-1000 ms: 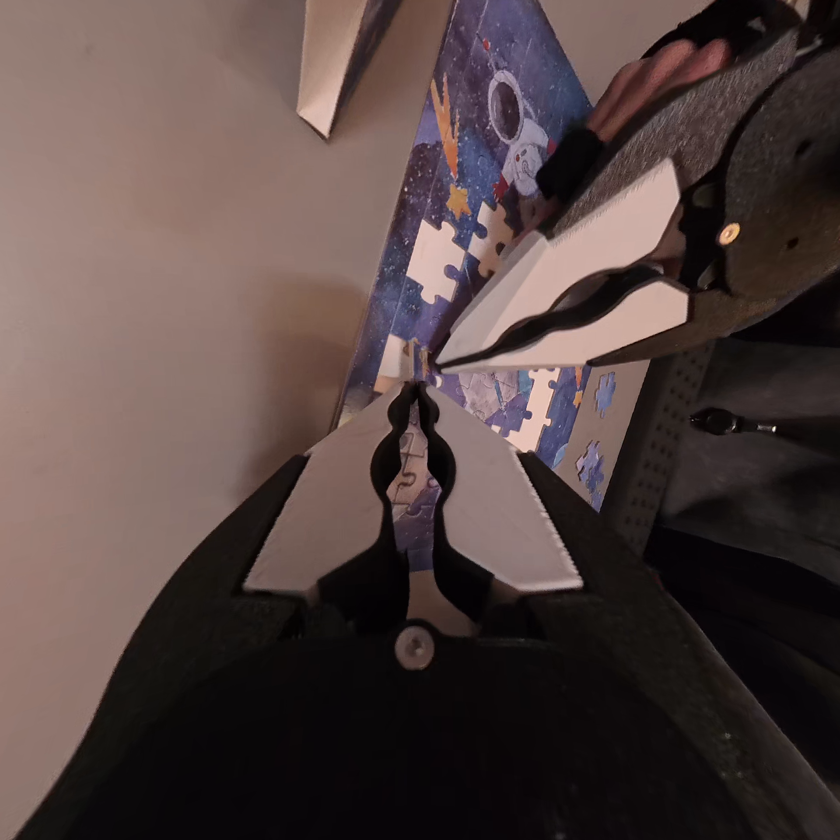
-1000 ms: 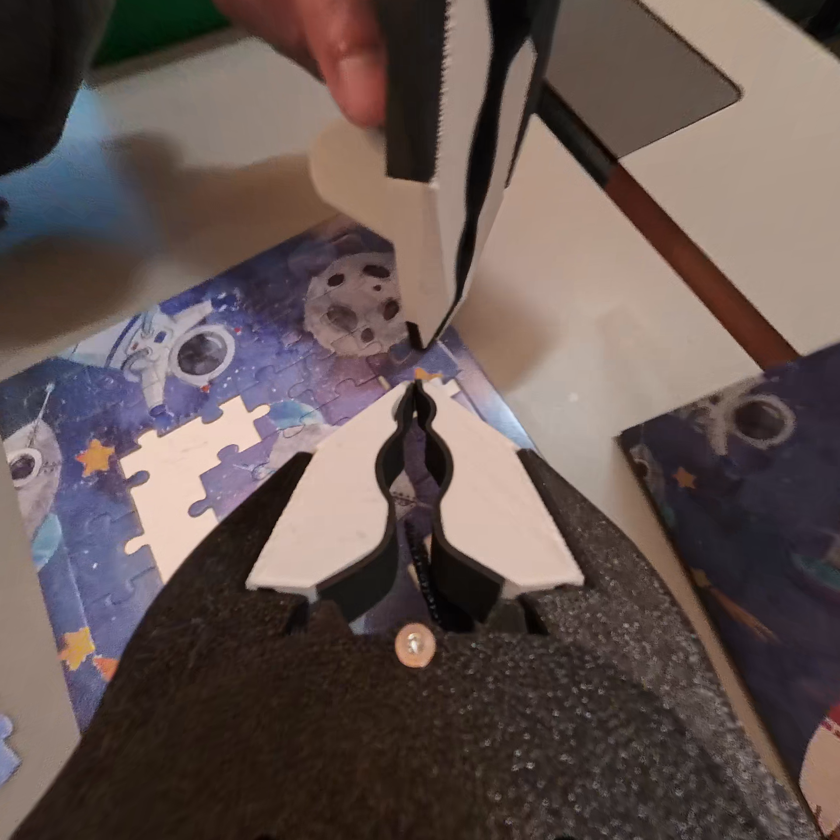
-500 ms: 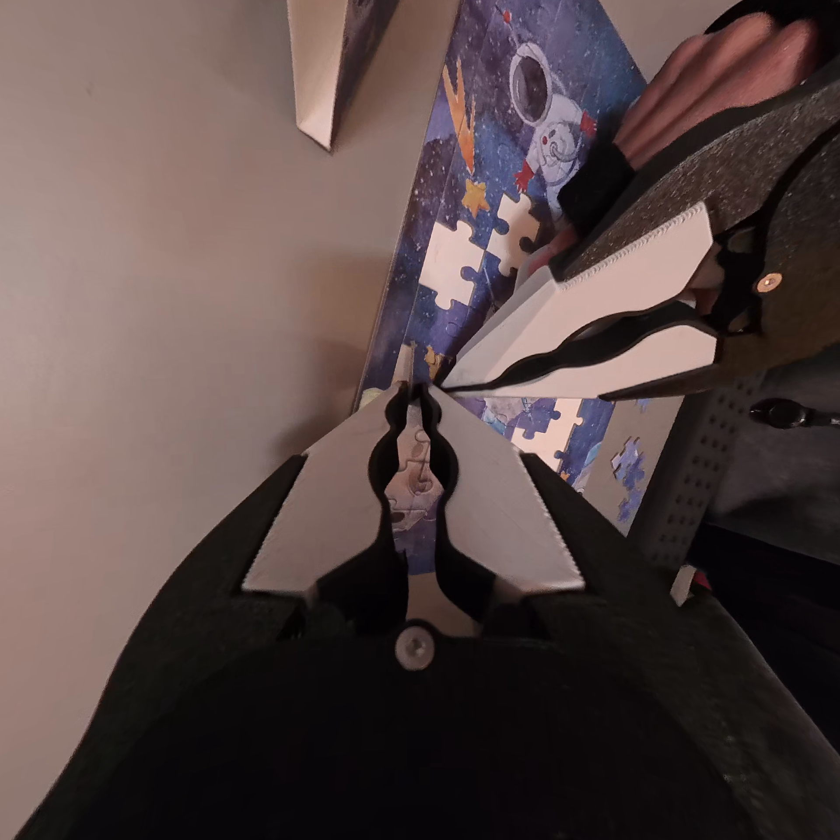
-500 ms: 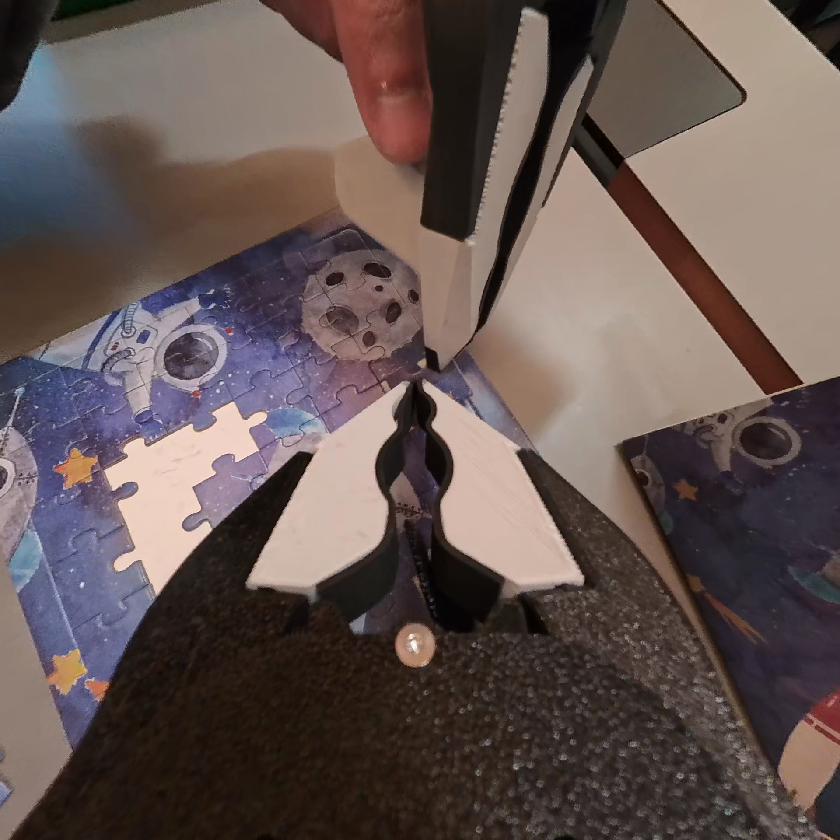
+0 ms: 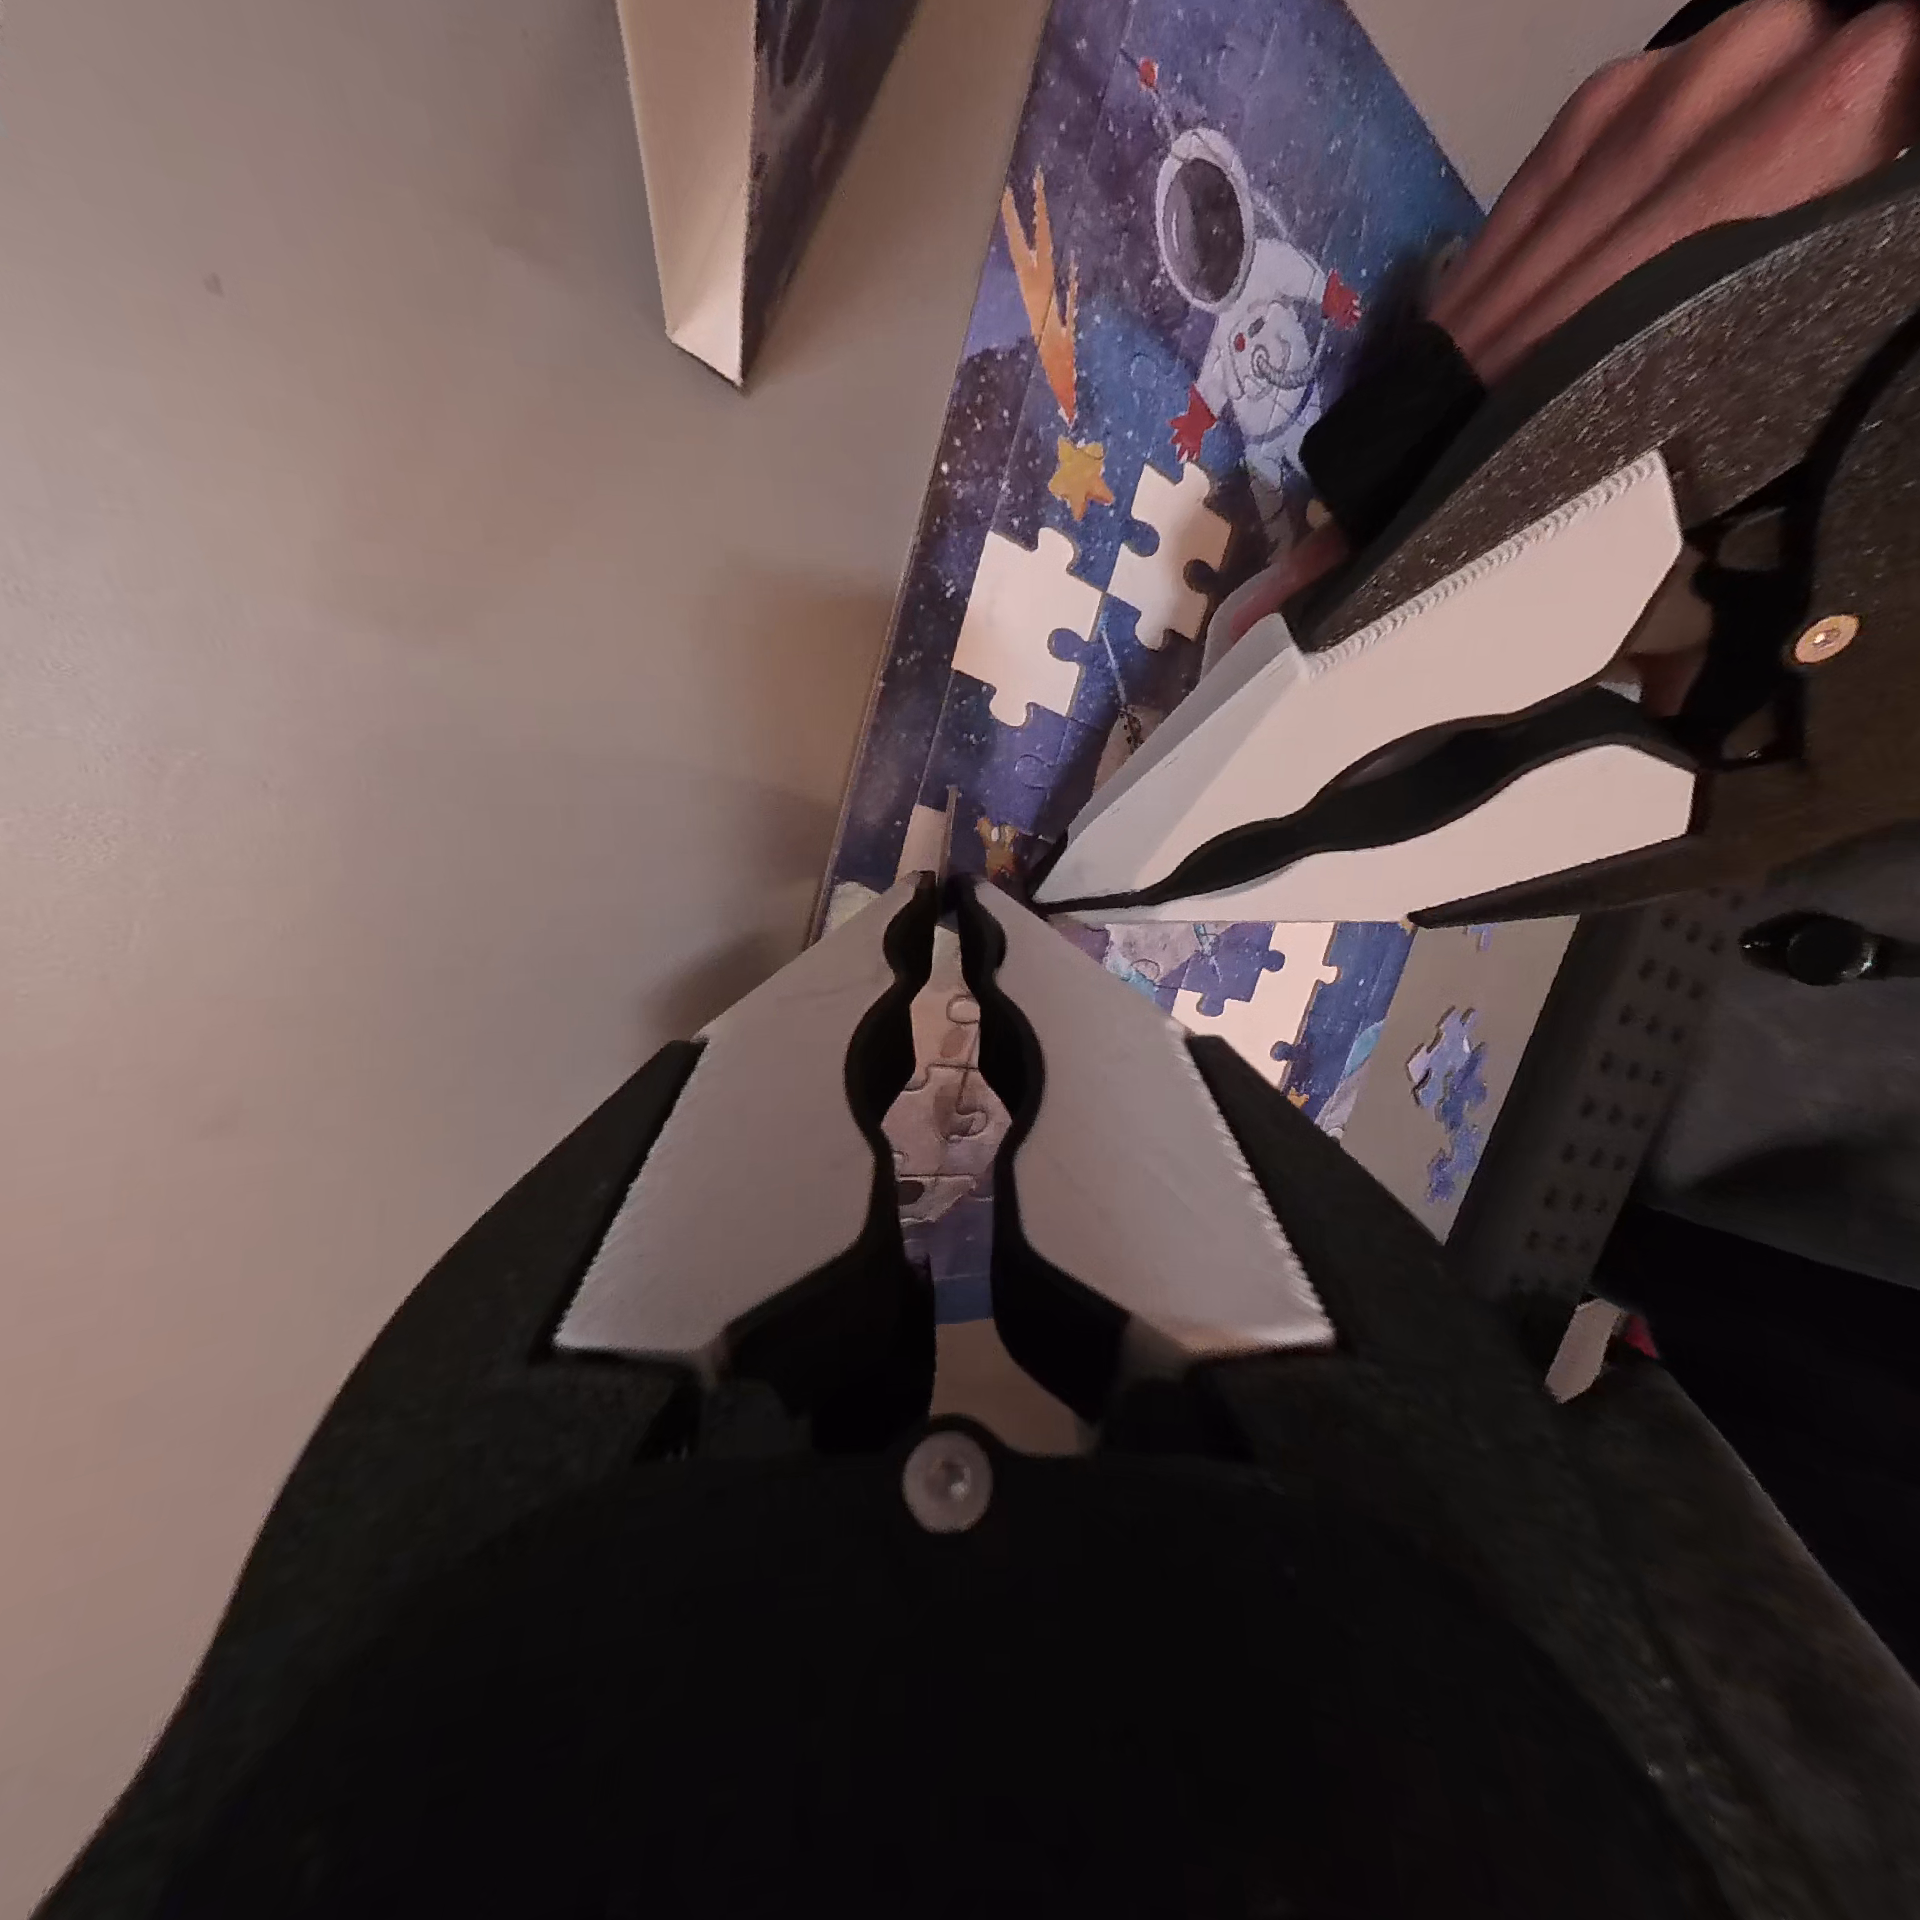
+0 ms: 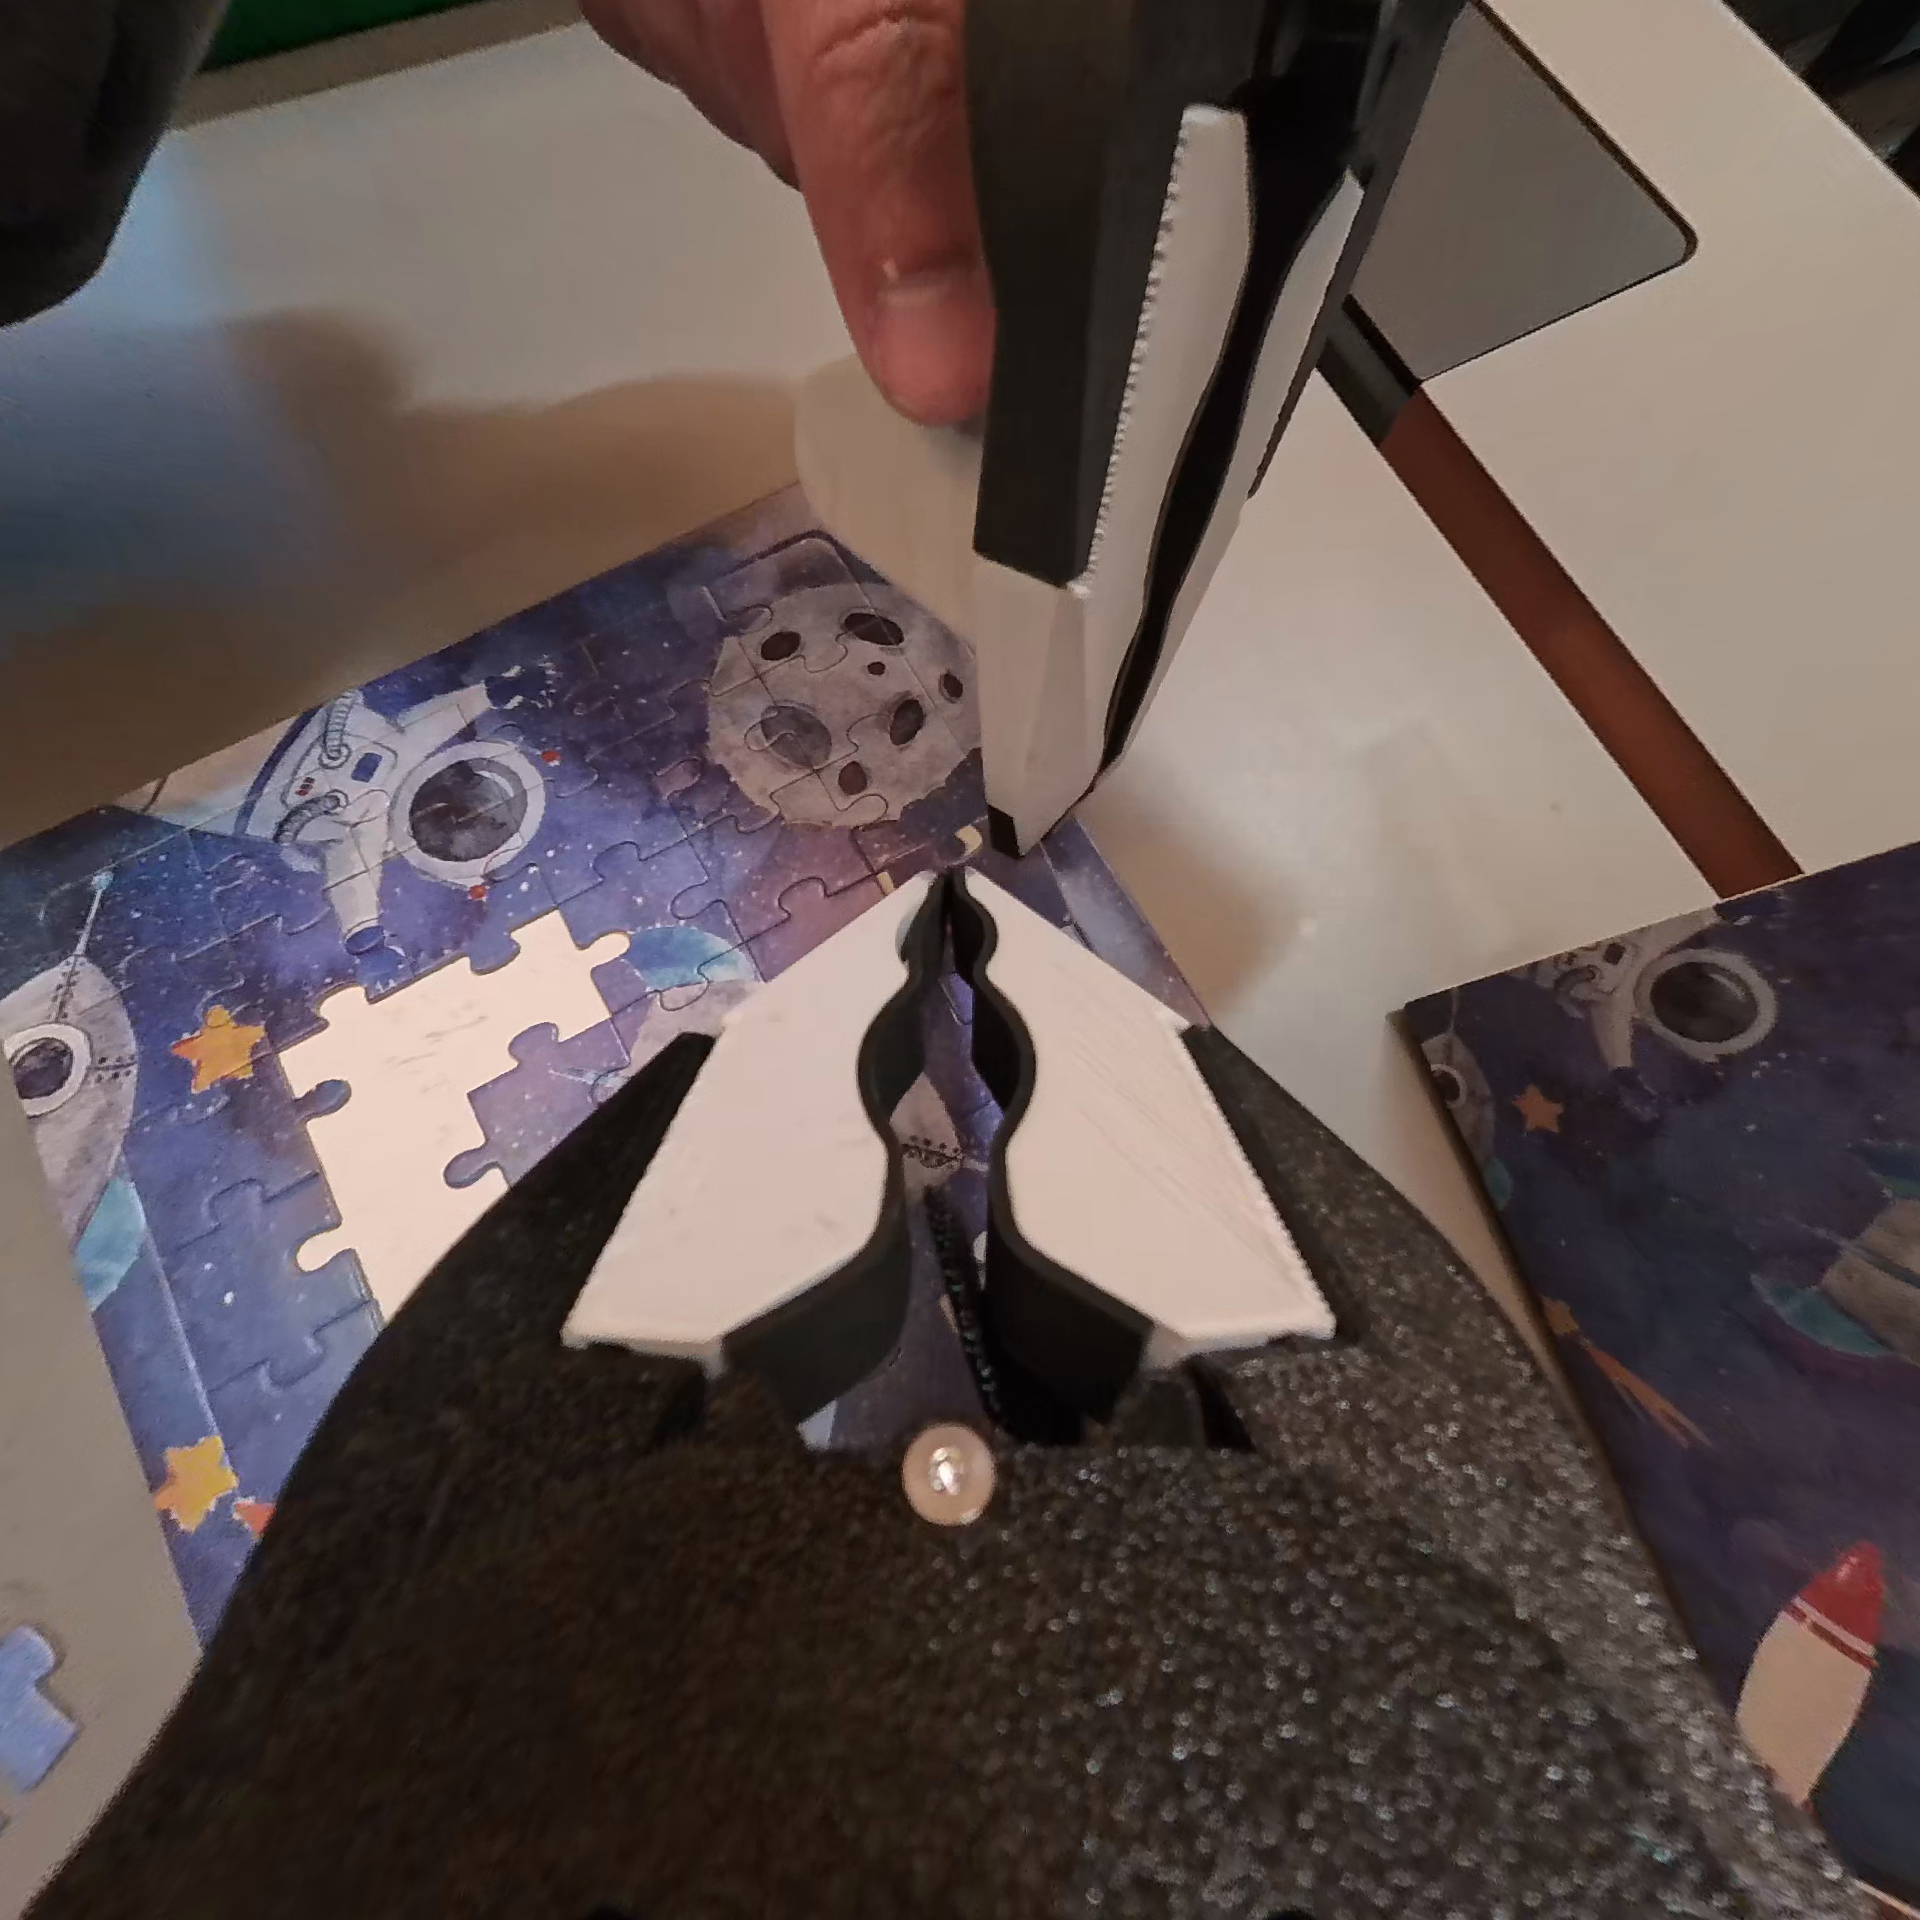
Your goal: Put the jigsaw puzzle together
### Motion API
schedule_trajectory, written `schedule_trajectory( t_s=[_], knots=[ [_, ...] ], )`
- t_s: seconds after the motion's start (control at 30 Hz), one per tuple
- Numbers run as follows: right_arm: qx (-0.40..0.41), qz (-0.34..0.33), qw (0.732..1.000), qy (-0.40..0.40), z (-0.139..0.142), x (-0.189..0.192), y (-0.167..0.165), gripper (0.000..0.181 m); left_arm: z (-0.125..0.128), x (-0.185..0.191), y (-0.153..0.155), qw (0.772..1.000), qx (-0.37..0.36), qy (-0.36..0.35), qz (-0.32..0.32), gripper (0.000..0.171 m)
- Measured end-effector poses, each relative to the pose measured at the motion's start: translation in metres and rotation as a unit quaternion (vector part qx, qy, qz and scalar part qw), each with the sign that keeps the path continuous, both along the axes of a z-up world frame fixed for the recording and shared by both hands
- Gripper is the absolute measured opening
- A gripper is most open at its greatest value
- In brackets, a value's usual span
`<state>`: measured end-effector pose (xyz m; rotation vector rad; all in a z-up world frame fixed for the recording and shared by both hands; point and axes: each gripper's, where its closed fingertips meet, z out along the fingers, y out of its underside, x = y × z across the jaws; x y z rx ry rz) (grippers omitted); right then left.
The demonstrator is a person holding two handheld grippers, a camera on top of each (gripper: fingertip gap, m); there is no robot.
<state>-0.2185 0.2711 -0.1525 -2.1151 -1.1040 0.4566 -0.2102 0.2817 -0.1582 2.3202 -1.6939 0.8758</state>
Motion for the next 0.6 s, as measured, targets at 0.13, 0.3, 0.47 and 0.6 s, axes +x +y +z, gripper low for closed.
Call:
schedule_trajectory(
  t_s=[0.13, 0.3, 0.47, 0.6],
  knots=[
    [-0.003, 0.005, 1.000, -0.005, -0.003, -0.002, -0.002, 0.000, -0.001, -0.001, 0.000, 1.000, 0.002, 0.001, 0.007, 0.004],
    [0.000, 0.014, 1.000, -0.027, -0.011, -0.006, -0.004, 0.000, -0.006, -0.005, 0.000, 1.000, 0.009, -0.006, 0.025, 0.006],
    [-0.003, 0.019, 0.999, -0.040, -0.017, -0.004, -0.005, 0.000, -0.009, -0.006, 0.006, 0.998, 0.049, -0.008, 0.035, 0.008],
    [-0.011, 0.016, 0.999, -0.030, -0.017, -0.004, -0.005, 0.000, 0.009, -0.007, 0.016, 0.991, 0.094, -0.050, 0.076, 0.008]
  ],
)
